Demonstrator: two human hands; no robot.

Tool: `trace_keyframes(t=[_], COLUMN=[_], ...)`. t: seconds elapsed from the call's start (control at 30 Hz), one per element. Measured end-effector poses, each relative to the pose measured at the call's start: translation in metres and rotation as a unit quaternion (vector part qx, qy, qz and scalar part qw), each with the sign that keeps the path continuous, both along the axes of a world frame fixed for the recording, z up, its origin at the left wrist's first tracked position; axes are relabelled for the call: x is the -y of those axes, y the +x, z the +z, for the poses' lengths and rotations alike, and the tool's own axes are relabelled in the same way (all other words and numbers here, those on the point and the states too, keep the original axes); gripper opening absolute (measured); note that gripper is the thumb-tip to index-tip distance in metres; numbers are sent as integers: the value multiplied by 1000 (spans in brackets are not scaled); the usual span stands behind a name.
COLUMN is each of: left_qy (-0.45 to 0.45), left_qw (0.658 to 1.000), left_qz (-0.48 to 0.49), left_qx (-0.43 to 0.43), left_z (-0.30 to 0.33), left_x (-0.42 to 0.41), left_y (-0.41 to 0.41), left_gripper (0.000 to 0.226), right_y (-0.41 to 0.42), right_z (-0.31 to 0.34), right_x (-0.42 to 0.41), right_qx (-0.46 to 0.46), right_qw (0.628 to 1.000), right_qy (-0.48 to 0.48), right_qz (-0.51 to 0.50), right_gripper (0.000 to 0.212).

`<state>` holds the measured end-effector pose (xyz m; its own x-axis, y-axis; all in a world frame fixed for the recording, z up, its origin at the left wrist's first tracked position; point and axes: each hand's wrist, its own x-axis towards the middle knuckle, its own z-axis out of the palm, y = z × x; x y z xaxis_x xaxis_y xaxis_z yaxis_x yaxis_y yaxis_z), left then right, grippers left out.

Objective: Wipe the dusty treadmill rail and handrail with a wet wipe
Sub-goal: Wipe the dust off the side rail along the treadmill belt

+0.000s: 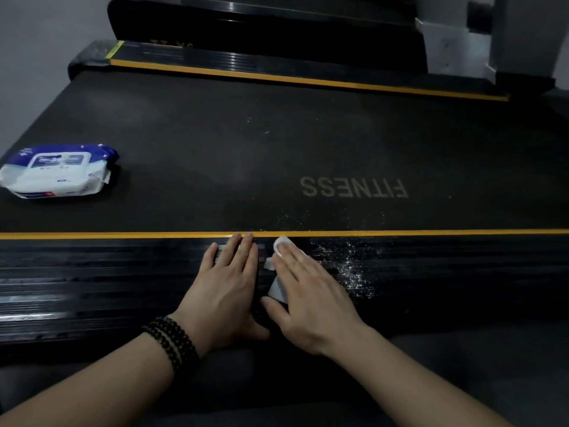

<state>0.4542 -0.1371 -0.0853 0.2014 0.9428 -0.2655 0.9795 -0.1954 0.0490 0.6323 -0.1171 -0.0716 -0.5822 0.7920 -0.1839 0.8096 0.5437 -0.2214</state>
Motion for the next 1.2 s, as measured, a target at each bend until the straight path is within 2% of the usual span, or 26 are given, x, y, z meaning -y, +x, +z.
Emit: trace_keyframes(t=[0.2, 0.43, 0.6, 0.83, 0.97, 1.07, 1.2], left_qy=[1, -3, -4, 6, 5, 8, 13], left_qw=[1000, 1000, 1000, 1000, 1000, 1000, 1000], left_qz=[0, -3, -3, -4, -5, -6, -5], left_qx=[-1, 3, 6, 14, 17, 21, 22], left_z=[1, 5, 4, 0, 0, -1, -1], left_x=[1, 2, 1, 1, 0, 0, 0], left_y=[2, 2, 2, 0, 0, 0, -1], left_gripper=[144, 139, 144, 139, 145, 145, 143], right_y=[1, 15, 16, 12, 28, 16, 14], right_z=[-1, 7, 5, 6, 7, 6, 8], right_x=[-24, 6, -23, 3, -15, -30, -9], right_qx=[39, 38, 40, 28, 69, 54, 33], right_qw=[997, 999, 997, 1000, 997, 996, 999], right_qy=[17, 3, 15, 4, 25, 18, 6], right_qz=[-58, 7, -68, 0, -33, -66, -5], right_gripper=[92, 83, 96, 83, 90, 89, 94])
